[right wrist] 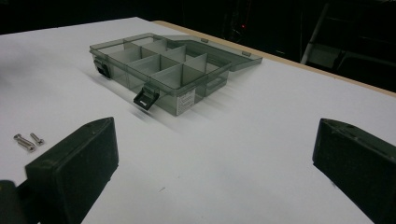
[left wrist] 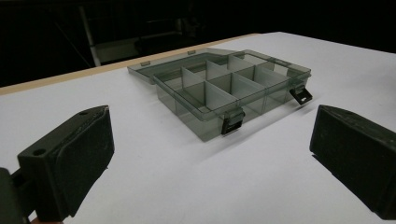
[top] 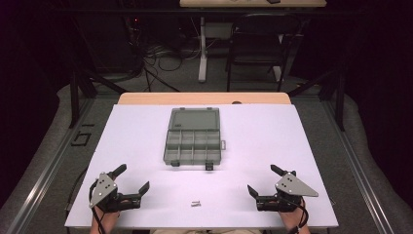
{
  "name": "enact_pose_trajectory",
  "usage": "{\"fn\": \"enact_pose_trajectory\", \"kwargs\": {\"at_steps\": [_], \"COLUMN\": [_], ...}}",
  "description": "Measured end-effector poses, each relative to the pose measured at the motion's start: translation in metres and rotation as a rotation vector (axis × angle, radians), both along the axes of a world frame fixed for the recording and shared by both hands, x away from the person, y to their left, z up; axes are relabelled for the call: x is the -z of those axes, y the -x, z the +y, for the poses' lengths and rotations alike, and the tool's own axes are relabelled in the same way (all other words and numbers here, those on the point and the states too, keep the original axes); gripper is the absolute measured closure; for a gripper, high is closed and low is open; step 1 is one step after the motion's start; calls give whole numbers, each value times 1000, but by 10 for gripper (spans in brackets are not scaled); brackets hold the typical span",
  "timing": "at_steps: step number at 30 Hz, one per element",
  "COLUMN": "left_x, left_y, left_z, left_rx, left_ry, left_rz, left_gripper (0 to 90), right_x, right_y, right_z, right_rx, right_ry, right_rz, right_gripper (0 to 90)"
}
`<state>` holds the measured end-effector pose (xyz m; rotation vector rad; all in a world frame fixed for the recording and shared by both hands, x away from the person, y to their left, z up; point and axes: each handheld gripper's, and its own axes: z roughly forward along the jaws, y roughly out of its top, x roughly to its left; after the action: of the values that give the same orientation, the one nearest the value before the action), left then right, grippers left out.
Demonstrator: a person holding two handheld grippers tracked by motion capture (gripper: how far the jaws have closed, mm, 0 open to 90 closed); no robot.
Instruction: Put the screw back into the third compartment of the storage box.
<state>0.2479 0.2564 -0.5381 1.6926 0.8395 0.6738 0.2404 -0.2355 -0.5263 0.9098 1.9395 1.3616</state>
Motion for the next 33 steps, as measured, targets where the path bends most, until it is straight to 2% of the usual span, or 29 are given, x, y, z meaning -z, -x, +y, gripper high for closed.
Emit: {"fn": "enact_pose_trajectory", "kwargs": {"at_steps": [13,17,18,19,23,31,33], "left_x": [0,1,1,1,1,1,1], "left_y": [0,-1,-1,-1,-1,-1,-1], "left_z": [-1,-1,-1,-1,-2,-1,-1], "left_rx": [10,10,11,11,9,12,12], "left_ry": [-8,-10,-9,-9,-9,-8,-8], "left_rz": [6,8,7,7,6,11,10], "left_gripper": [0,0,0,0,0,0,0], "right_x": [-1,-2,-3,-2,-2,-5,-5], "right_y": [-3,-5,-5,-6,-8,-16,-17], "right_z": [5,11,11,13,18,41,44], "right_rx": [-37,-66,-80,-82,-107,-195,-201], "right_ry": [-1,4,22,16,17,48,50], "right_rz": [23,29,49,37,44,66,68], "right_gripper": [0,0,0,0,0,0,0]}}
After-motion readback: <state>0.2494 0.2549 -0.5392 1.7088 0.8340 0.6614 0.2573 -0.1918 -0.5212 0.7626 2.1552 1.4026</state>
